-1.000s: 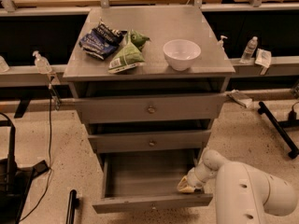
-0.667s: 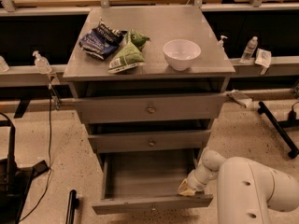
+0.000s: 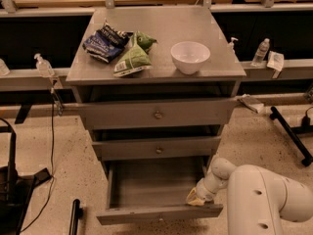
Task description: Open bottom drawer
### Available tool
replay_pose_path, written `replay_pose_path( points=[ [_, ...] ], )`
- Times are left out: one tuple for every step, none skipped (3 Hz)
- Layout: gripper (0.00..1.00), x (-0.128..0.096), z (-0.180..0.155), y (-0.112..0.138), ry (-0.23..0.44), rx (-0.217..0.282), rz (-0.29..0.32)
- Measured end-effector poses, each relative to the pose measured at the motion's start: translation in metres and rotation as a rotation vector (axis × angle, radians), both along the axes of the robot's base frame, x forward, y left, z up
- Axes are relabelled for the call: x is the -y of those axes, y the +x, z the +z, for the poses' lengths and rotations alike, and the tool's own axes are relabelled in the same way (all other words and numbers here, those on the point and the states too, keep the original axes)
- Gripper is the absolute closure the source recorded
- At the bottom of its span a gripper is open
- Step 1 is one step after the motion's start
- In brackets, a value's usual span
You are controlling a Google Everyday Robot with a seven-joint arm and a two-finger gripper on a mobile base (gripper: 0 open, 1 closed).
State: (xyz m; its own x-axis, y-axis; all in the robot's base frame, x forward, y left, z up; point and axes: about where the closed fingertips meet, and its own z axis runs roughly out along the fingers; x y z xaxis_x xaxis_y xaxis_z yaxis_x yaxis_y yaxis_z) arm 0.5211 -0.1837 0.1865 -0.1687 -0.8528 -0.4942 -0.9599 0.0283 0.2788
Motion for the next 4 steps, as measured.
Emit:
replay_pose_path(
  points=[
    [1.00, -0.0004, 0.0000, 0.0008, 0.000, 0.000, 0.000],
    [1.00, -0.0006, 0.0000, 0.0014, 0.000, 0.000, 0.000],
    [0.82, -0.0009, 0.0001, 0.0020, 0.000, 0.001, 0.000],
    [0.51, -0.0010, 0.0001, 0.0023, 0.000, 0.001, 0.000]
  ],
)
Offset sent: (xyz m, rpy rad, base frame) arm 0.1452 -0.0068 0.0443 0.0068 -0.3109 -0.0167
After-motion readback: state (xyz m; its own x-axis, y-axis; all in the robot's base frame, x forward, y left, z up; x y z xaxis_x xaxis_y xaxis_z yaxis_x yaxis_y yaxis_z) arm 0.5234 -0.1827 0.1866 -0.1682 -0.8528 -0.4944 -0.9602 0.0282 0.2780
